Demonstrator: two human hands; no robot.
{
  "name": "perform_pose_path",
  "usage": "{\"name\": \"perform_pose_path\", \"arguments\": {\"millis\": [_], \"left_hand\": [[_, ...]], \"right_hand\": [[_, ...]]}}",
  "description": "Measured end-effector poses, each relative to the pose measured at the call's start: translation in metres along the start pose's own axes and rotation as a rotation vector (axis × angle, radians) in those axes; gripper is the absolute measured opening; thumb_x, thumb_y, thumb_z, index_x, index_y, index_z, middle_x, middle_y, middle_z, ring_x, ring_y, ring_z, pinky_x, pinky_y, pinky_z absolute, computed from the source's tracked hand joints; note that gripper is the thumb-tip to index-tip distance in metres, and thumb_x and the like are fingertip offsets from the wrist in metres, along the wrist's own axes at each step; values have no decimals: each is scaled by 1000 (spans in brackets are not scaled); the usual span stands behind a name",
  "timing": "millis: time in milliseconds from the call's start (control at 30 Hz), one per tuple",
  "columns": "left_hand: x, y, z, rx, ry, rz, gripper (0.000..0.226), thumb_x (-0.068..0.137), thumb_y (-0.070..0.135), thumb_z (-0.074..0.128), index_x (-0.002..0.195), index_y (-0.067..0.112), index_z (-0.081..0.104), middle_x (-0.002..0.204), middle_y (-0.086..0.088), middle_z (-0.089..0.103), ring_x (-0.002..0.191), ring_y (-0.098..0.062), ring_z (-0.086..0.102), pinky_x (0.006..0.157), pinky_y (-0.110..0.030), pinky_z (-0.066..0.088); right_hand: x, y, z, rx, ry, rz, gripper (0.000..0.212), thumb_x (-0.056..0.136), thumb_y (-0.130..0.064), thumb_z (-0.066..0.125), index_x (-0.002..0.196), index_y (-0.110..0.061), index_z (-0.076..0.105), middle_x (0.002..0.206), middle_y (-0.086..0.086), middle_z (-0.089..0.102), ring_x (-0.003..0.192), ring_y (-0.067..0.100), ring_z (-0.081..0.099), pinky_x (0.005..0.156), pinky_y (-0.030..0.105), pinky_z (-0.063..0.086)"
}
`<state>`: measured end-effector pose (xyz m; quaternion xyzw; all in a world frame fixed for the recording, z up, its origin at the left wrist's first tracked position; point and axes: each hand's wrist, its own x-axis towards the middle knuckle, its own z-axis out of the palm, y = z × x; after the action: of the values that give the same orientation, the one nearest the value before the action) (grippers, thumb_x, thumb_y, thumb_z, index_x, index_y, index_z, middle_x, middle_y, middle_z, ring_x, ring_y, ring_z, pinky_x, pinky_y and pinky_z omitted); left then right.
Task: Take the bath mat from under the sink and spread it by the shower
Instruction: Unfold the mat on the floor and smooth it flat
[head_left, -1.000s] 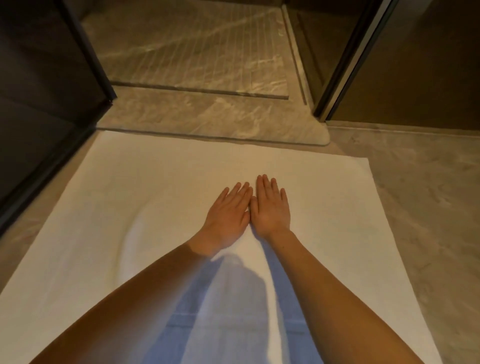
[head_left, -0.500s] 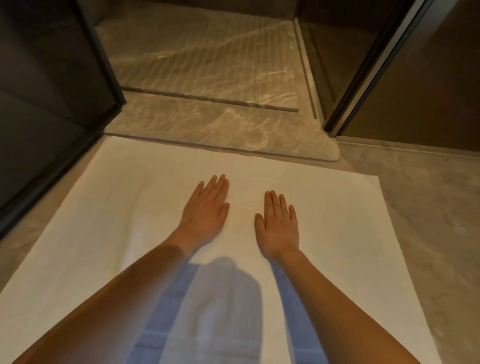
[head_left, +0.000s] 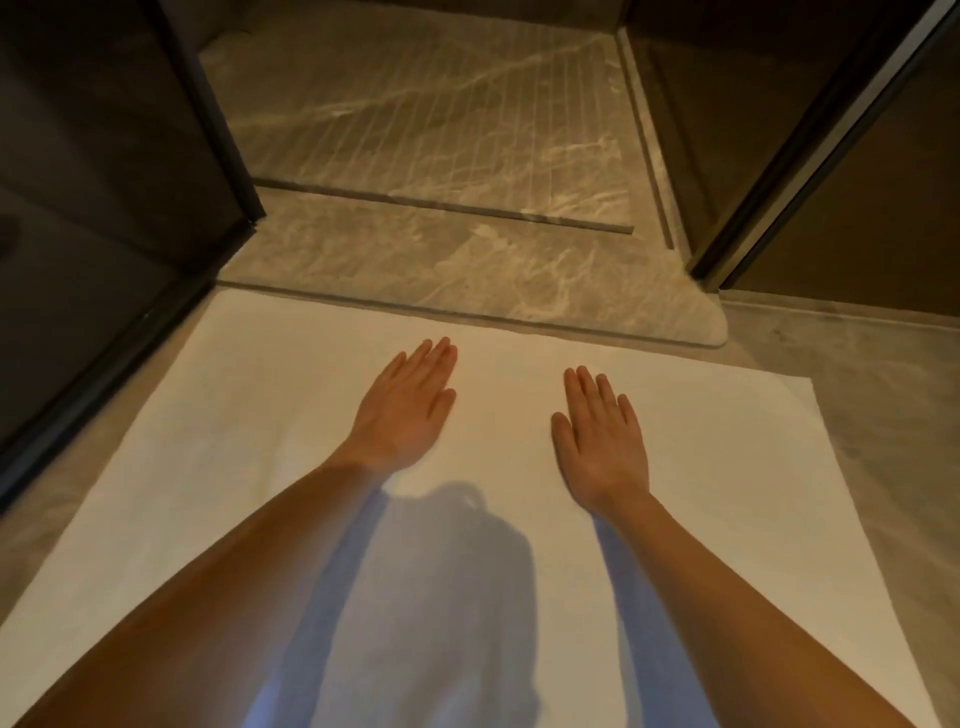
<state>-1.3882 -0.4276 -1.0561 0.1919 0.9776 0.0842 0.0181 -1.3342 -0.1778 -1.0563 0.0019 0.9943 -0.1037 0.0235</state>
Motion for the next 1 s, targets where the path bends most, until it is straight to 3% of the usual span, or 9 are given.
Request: {"name": "perform_pose_path", "arguments": {"millis": [133,233,333,433,533,633,800,1000], "left_hand": [[-32,-93,-18,-29,20,-236,57,103,37,15,156,18,6,164,4,0,149,-9,-3,121,-33,-1],[-43,-114,-23,-19,-24,-298,58,102,37,12,156,17,1,164,2,-4,149,-10,-7,121,-34,-2],[-35,-91,-28,-39,19,-299,58,103,35,15,156,13,3,164,-1,-1,150,-14,-4,121,-38,-2],[-40,-41,-27,-39,93,-162,58,103,34,17,155,13,9,164,-1,5,150,-15,0,121,-37,-4],[-56,13,-14,-11,68,-39,57,102,33,20,155,13,10,164,-2,7,150,-15,2,118,-34,-9],[-68,30,-2,7,0,-80,59,101,30,24,155,14,8,164,-1,7,150,-14,0,119,-33,-10],[-102,-27,-7,-17,40,-94,55,104,34,22,155,17,12,164,1,8,150,-13,3,120,-30,-4],[-172,-143,-30,-6,22,-384,55,105,34,18,156,17,3,164,3,-3,148,-6,-8,119,-25,-8]], "right_hand": [[-2,2,1,-12,13,2,61,100,-46,11,157,-23,6,164,-4,5,151,14,-1,121,35,1],[1,0,2,-28,27,-9,65,97,-48,9,157,-22,10,164,-3,9,151,16,3,121,36,4],[2,-2,0,-43,7,1,59,103,-41,17,157,-19,10,164,0,10,151,19,5,121,39,6],[0,-19,-13,-16,-24,50,58,104,-35,22,157,-16,8,164,3,7,151,21,2,122,40,4],[2,-74,-19,72,25,-16,57,104,-31,26,156,-11,12,164,6,10,151,24,5,121,39,4],[3,-136,-5,155,-12,-131,56,104,-32,24,156,-13,14,164,3,12,151,22,5,121,38,4],[-6,-153,26,60,-61,-132,60,103,-41,14,157,-16,5,165,0,4,151,19,-1,122,37,1],[-8,-151,30,24,-50,-144,61,102,-41,14,157,-16,3,165,0,2,151,19,-3,123,38,1]]}}
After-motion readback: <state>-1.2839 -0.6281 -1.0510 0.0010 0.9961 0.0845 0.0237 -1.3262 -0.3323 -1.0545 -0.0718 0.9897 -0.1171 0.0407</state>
